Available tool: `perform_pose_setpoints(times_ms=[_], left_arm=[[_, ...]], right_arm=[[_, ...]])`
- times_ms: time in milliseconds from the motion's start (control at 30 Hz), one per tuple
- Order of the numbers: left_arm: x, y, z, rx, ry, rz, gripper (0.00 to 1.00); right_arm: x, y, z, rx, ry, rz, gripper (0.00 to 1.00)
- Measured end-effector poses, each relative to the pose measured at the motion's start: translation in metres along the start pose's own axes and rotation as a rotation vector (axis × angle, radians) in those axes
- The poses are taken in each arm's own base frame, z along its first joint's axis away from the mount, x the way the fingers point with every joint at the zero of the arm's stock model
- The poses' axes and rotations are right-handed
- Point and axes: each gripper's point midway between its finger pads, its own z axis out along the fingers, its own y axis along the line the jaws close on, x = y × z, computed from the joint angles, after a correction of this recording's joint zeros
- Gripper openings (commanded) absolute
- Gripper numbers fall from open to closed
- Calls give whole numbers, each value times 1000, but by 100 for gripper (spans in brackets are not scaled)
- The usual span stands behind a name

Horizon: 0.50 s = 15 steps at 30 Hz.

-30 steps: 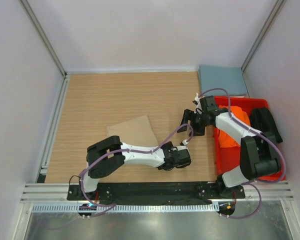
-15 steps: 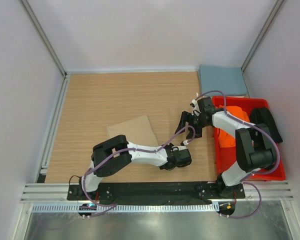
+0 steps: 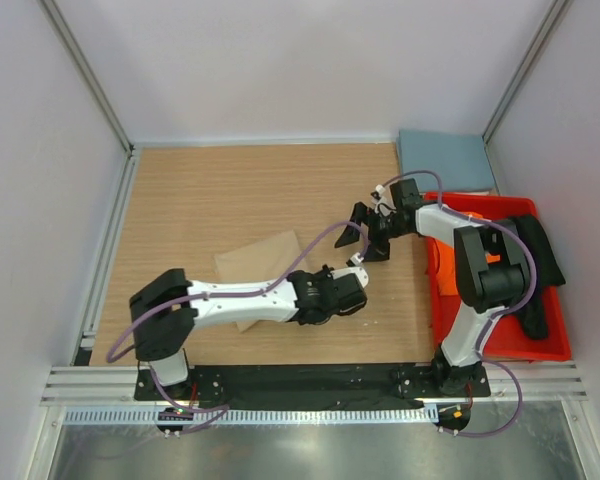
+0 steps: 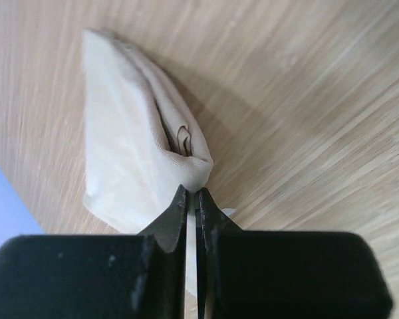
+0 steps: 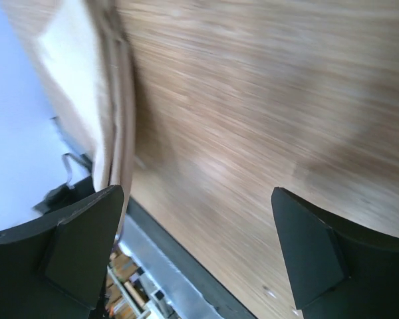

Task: Fold and stack the t-shirts
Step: Neatly place the folded tshirt to the corner

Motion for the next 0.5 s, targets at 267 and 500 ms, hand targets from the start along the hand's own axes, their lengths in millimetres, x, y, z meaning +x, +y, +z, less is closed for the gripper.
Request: perform_pose_setpoints(times_ms=[267, 500], left_arm=[[-10, 40, -44, 4, -99, -130, 0], [0, 40, -43, 9, -72, -113, 0]], right_arm=[[-10, 54, 26, -209, 15, 6, 100], [13, 87, 62, -255, 97, 11, 100]])
